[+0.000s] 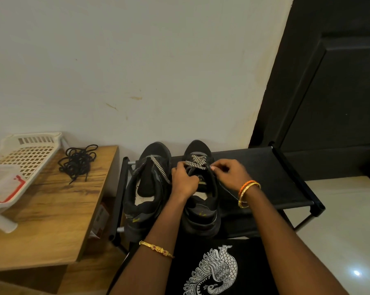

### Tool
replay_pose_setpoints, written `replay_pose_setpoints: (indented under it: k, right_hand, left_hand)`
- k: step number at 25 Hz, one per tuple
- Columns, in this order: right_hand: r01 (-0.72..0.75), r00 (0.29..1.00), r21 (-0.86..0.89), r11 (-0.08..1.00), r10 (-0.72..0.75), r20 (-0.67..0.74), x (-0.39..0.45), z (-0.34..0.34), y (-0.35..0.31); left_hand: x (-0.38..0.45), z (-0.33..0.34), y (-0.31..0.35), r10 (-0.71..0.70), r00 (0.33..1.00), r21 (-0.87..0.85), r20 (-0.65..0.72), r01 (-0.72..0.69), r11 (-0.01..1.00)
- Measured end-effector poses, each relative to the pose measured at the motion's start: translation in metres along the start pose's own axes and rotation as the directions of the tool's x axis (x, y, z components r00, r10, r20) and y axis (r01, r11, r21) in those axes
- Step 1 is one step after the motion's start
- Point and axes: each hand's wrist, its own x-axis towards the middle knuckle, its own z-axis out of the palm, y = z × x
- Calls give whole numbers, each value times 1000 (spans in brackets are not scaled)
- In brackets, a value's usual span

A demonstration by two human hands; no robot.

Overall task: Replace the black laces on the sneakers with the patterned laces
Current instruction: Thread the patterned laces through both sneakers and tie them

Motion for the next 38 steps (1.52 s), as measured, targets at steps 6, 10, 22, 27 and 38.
replay_pose_setpoints:
  k: [6, 10, 22, 27, 38]
  right_hand:
    - [-148, 967, -74, 986, 128, -220, -10, -23, 8]
    - [-245, 927, -40, 969, 222, -303, -14, -25, 10]
    - [-69, 986, 104, 992, 83, -145, -2, 17, -11]
    - [-116, 973, 112, 987, 136, -187, -5, 22, -7]
    - [-211, 976, 766, 608, 89, 198, -33, -55, -84]
  left_hand:
    - [-8, 1, 4, 13, 1000, -48, -25, -15, 999]
    - [-14, 0, 8, -16, 997, -108, -73, 8, 994]
    - [-1, -2, -5, -65, 992, -170, -110, 45, 984]
    - [-12, 1, -2, -60, 964, -114, -258, 31, 993]
    - [-68, -31, 64, 216, 903, -412, 371, -48, 910]
